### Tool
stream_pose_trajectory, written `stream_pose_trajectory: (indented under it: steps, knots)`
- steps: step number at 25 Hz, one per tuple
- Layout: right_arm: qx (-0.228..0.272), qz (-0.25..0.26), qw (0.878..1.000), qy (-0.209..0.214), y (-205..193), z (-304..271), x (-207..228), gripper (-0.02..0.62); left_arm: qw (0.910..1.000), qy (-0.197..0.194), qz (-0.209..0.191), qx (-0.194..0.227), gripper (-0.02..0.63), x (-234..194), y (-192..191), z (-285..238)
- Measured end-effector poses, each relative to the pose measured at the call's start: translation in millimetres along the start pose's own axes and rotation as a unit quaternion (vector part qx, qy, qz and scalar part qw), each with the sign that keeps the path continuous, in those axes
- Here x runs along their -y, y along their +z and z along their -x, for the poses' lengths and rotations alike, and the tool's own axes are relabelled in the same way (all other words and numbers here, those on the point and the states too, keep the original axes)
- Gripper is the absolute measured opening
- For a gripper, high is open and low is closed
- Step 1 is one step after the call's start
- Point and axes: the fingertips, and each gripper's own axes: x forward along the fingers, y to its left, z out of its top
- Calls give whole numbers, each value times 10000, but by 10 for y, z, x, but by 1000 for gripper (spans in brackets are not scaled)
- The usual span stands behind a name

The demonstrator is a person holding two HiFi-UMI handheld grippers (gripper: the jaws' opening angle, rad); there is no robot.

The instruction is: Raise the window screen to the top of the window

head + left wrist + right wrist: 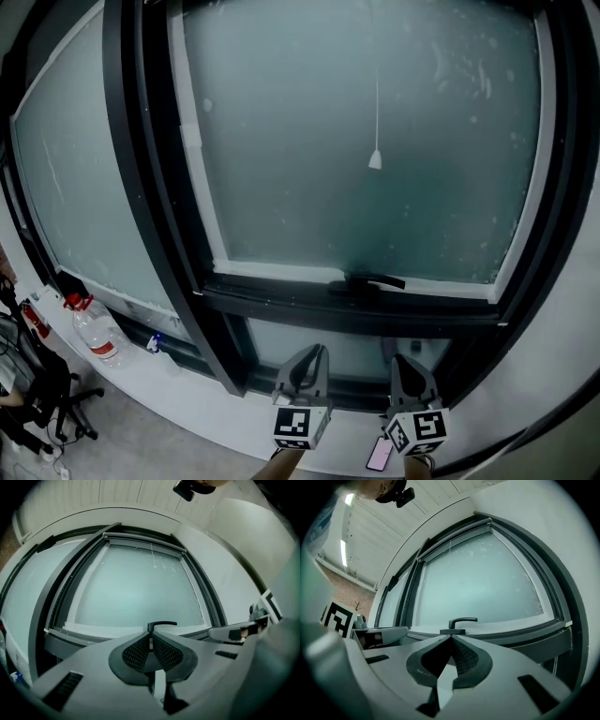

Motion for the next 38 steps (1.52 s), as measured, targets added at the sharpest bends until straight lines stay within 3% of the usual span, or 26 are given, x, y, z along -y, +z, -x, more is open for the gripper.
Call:
stream_pose_trajectory:
  steps: [4,9,18,28,32,38]
  knots:
    - [147,137,9998,61,165,216,-292,8,10000,-37,25,40,25,-14,46,369]
    - [180,247,9994,166,296,739,-965,8,9999,-132,82,4,21,-57,163,1195]
    - [-104,499,9986,108,369,1867,-2122,7,9990,-341,139,-249,18,-16,422,2636]
    - [-246,414,9988,-33,394,2837,-2385,7,9990,-353,231,-150,18,306,657,3459]
    - [-245,362,9990,-56,392,3406,-2396,6,9989,-318,319,-140,18,635,750,3849]
    - [-362,231,9991,-26,336,4269,-2448,7,9984,-409,142,-369,18,1256,798,4479]
